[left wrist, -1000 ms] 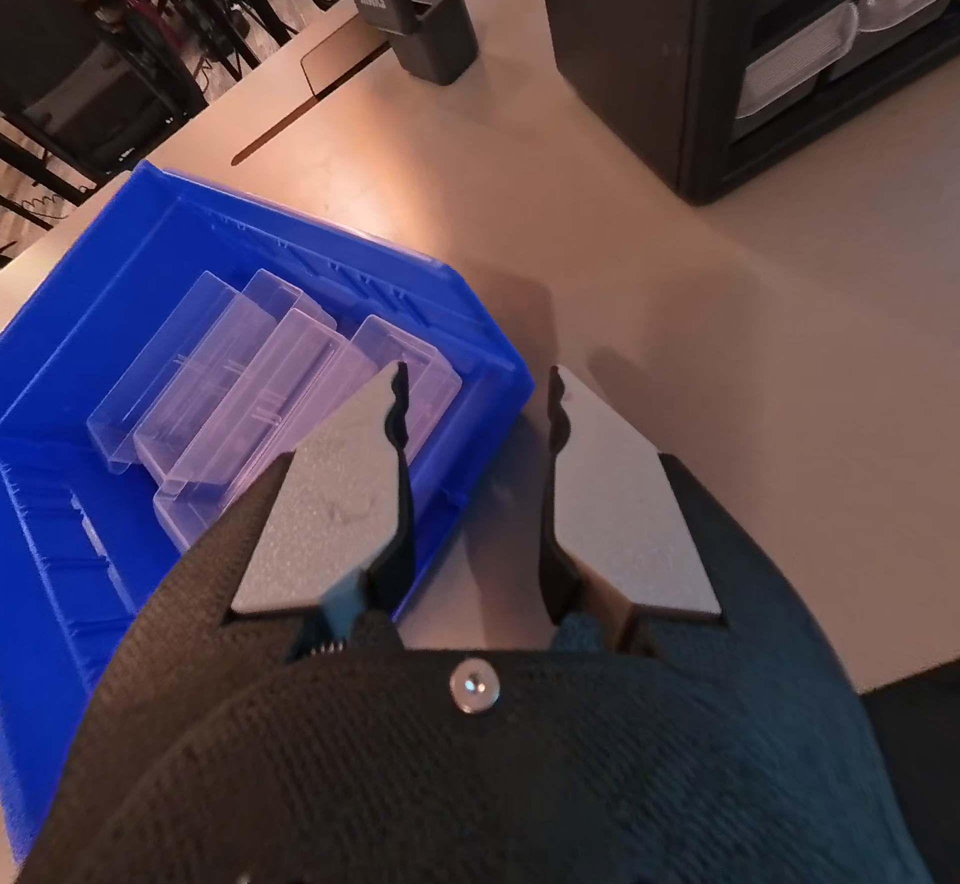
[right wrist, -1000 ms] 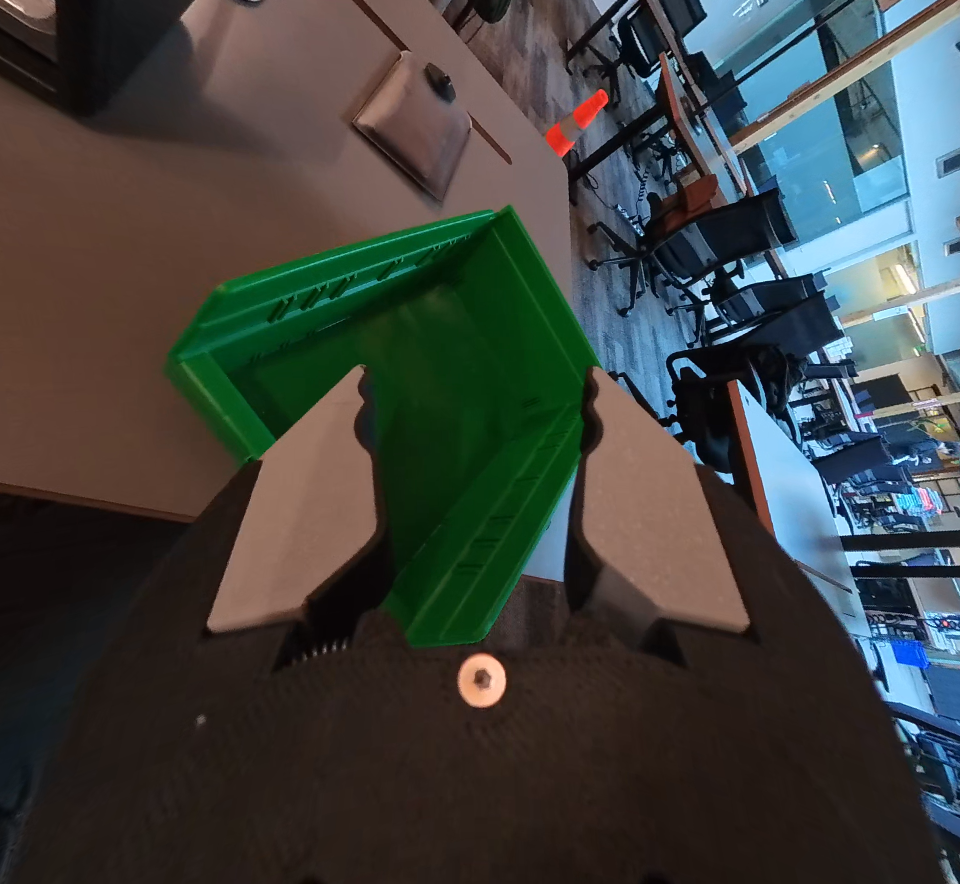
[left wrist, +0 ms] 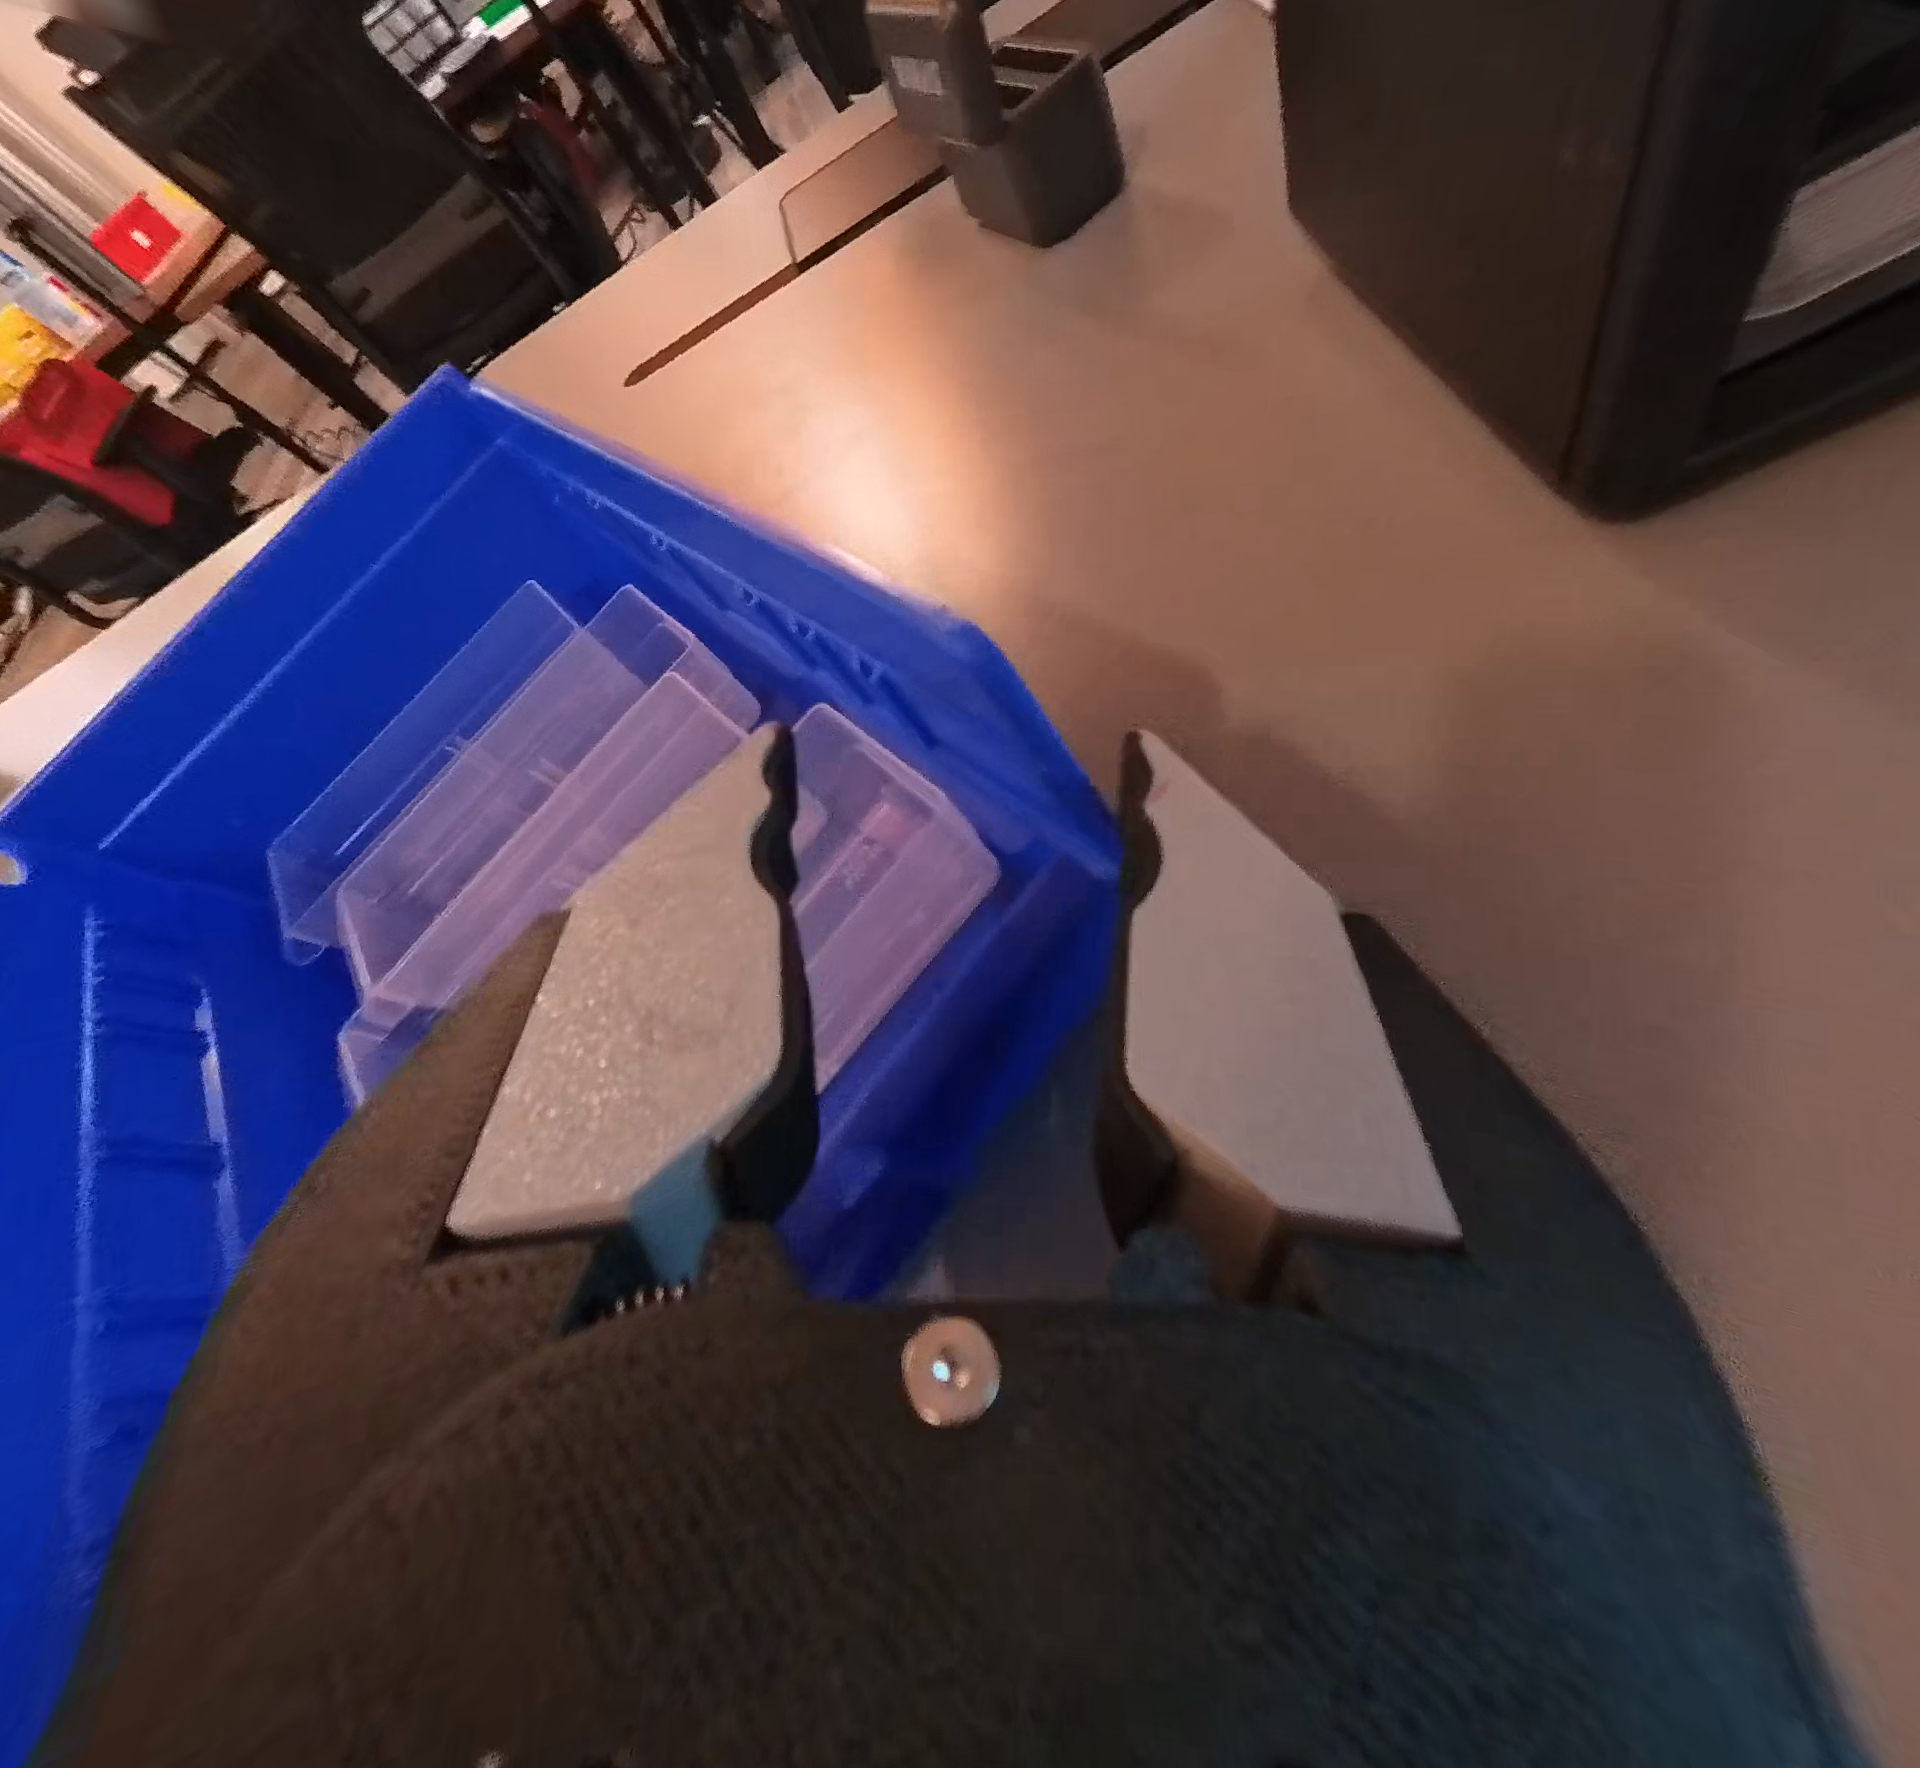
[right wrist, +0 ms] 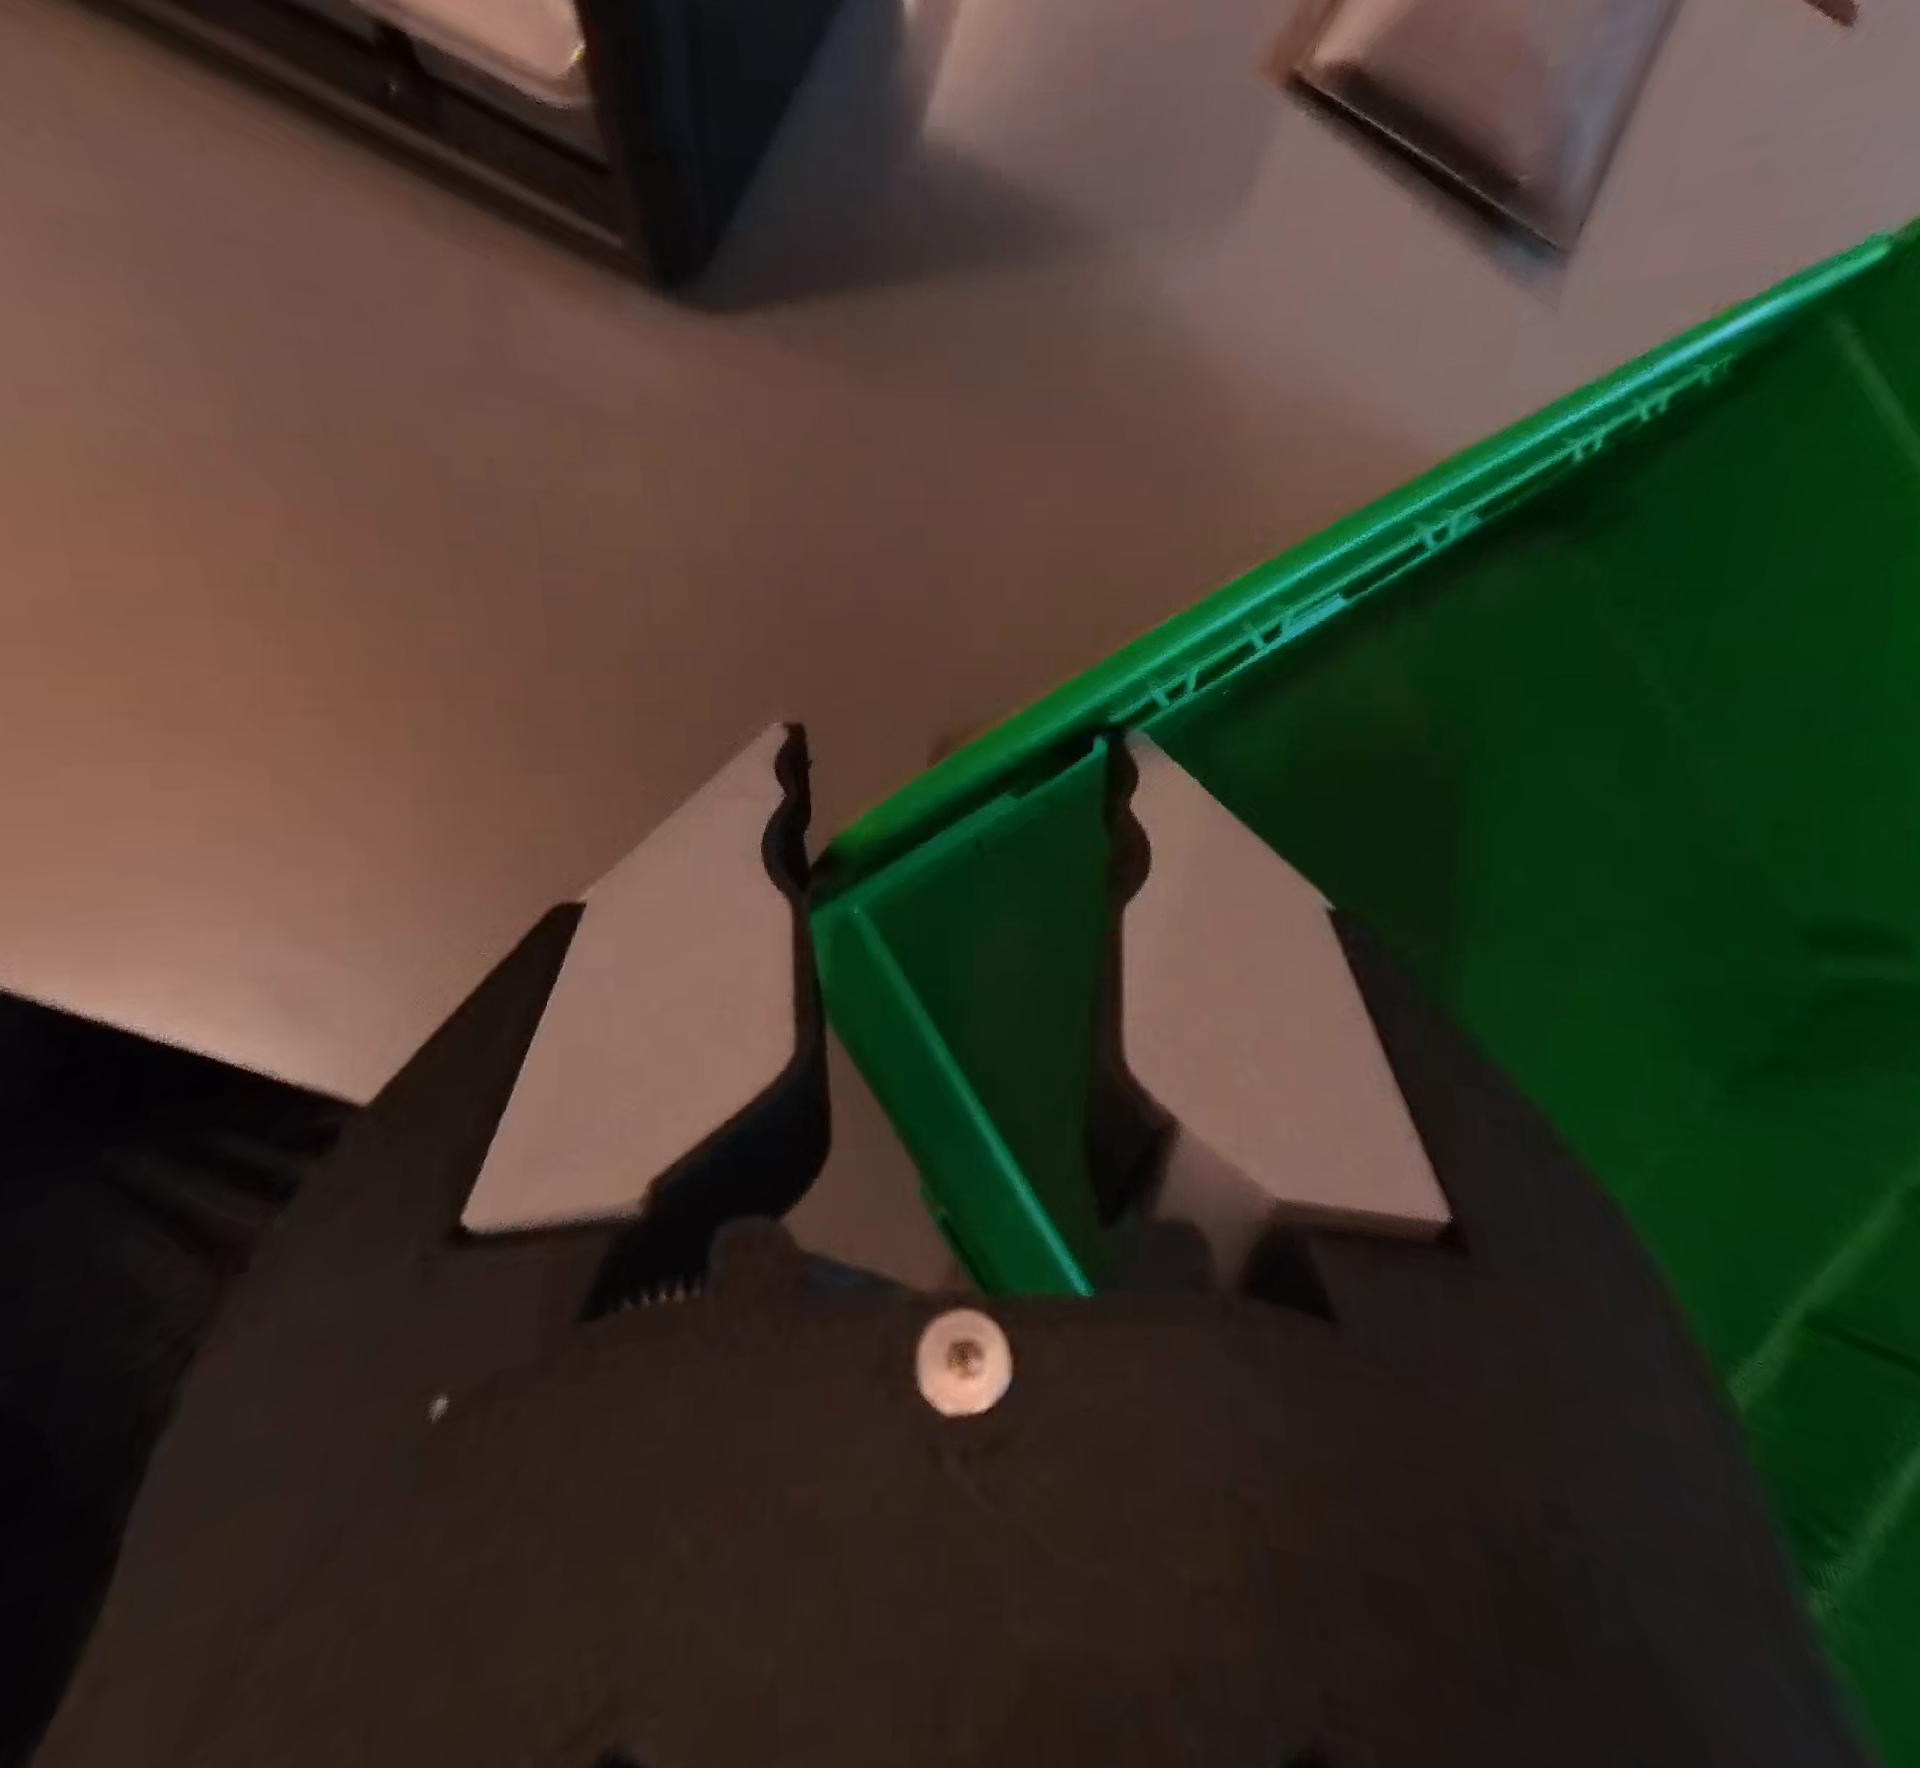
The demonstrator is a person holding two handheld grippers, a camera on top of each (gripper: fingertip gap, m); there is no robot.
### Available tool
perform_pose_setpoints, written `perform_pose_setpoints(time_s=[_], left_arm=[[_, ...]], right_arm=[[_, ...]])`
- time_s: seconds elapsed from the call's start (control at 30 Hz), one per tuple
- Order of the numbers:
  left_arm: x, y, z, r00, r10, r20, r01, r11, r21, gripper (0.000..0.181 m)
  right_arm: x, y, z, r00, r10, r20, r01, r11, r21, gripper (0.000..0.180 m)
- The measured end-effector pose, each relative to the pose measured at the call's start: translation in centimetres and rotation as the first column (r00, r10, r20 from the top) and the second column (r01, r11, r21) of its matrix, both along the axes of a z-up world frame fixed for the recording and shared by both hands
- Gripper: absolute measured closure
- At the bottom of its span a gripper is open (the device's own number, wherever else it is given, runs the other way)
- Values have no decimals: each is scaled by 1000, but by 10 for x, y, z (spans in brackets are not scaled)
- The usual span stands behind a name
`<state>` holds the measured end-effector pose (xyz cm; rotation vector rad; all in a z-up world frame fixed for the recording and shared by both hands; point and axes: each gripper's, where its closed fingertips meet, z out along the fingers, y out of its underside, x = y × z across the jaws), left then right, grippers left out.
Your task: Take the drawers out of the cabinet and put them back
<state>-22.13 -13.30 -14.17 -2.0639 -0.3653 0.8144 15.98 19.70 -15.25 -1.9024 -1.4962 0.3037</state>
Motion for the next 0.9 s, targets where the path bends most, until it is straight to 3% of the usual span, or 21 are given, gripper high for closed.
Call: perform_pose_setpoints(time_s=[0.1, 0.3, 0.43, 0.47, 0.57, 0.7, 0.77, 0.87, 0.9], left_arm=[[10, 1, -7, 992, -79, 97, 79, 997, -4, 148], [22, -11, -10, 977, -169, 130, 180, 981, -75, 152], [36, -24, -13, 934, -247, 258, 268, 962, -48, 157], [37, -26, -13, 925, -251, 285, 269, 963, -28, 157], [20, -29, -12, 955, -154, 255, 166, 986, -28, 121], [20, -15, -12, 975, -130, 179, 141, 989, -46, 127], [15, -10, -16, 986, -85, 142, 96, 993, -72, 148], [11, -9, -20, 993, -49, 107, 61, 991, -118, 145], [10, -10, -19, 992, -46, 116, 59, 992, -112, 146]], right_arm=[[3, -12, -1, 993, 112, 35, -113, 994, -1, 125], [10, -33, -1, 956, 287, 54, -287, 958, -12, 131], [8, -30, 3, 951, 299, -76, -304, 949, -84, 130], [9, -25, 1, 958, 270, -97, -280, 952, -123, 131], [15, -12, -2, 982, 162, -95, -179, 963, -203, 136], [16, -8, 17, 981, 122, -148, -143, 979, -142, 146], [15, -14, 18, 978, 161, -135, -177, 977, -121, 136], [14, -15, 9, 980, 180, -86, -188, 977, -96, 125], [14, -12, 9, 982, 170, -86, -176, 981, -81, 130]])
